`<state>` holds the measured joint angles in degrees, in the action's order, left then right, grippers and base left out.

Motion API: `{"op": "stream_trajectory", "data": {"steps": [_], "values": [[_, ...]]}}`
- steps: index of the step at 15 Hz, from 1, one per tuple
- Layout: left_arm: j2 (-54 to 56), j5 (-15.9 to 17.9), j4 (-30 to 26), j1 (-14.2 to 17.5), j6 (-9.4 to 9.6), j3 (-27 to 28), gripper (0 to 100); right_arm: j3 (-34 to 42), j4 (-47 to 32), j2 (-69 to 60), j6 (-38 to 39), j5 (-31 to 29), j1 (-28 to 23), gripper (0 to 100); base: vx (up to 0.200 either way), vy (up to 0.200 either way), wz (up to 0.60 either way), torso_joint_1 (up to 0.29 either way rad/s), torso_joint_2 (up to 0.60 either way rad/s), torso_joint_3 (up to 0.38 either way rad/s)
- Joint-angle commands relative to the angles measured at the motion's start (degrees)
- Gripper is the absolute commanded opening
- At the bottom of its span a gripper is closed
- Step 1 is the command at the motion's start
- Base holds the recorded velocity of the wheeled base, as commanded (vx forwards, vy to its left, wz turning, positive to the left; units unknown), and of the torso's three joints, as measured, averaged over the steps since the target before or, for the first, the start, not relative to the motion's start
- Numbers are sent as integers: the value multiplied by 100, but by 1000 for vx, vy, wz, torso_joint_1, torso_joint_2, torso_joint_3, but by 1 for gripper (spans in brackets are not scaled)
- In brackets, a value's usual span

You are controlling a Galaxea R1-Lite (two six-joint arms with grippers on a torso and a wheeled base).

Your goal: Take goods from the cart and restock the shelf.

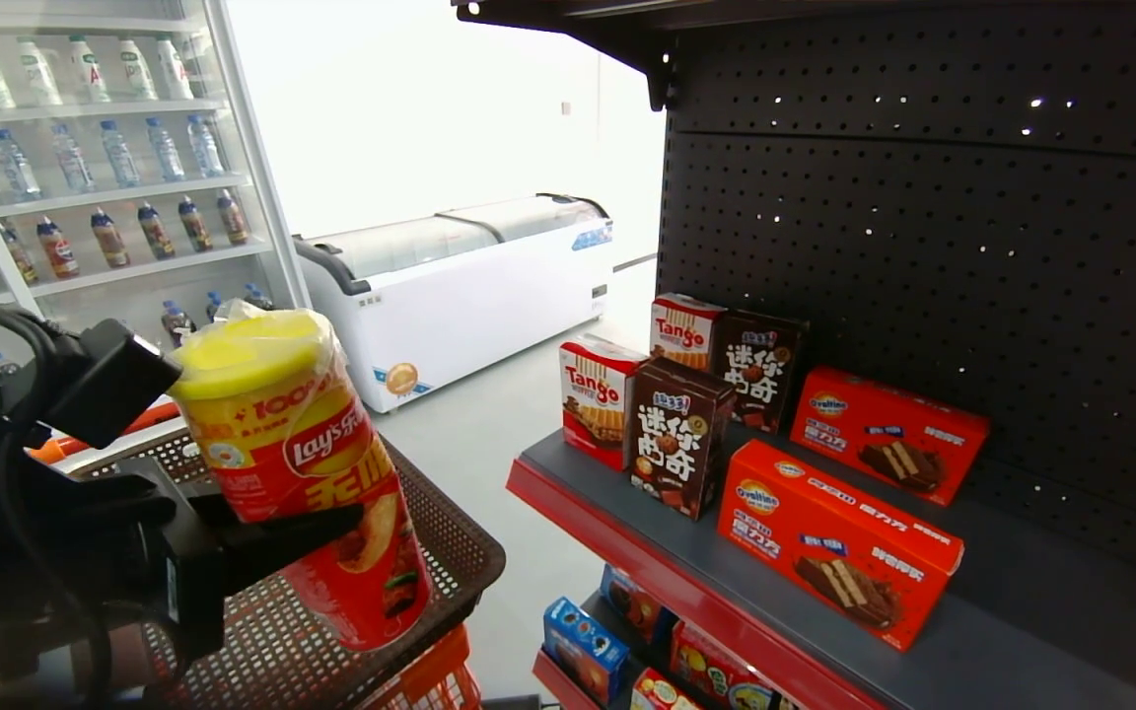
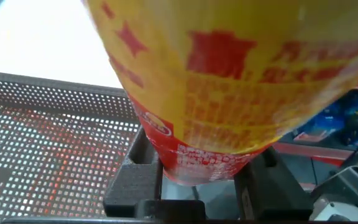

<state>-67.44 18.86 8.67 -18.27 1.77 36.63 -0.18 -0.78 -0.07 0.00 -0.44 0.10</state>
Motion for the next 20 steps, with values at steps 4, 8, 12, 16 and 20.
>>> {"op": "stream_trajectory", "data": {"steps": [4,8,12,16,20], "values": [[319,56,-137,-124,8,-33,0,1,-1,7,0,0,-1,100,0,0,0,0,0,0],[389,48,-260,-335,8,-60,0,1,-1,7,0,9,-1,100,0,0,0,0,0,0],[653,48,-647,-396,131,-77,0,1,-1,7,0,9,-1,100,0,0,0,0,0,0],[758,56,-709,-458,131,-77,0,1,-1,7,0,9,-1,100,0,0,0,0,0,0],[776,56,-717,-458,131,-86,0,1,-1,7,0,9,-1,100,0,0,-450,1,5,3]]}}
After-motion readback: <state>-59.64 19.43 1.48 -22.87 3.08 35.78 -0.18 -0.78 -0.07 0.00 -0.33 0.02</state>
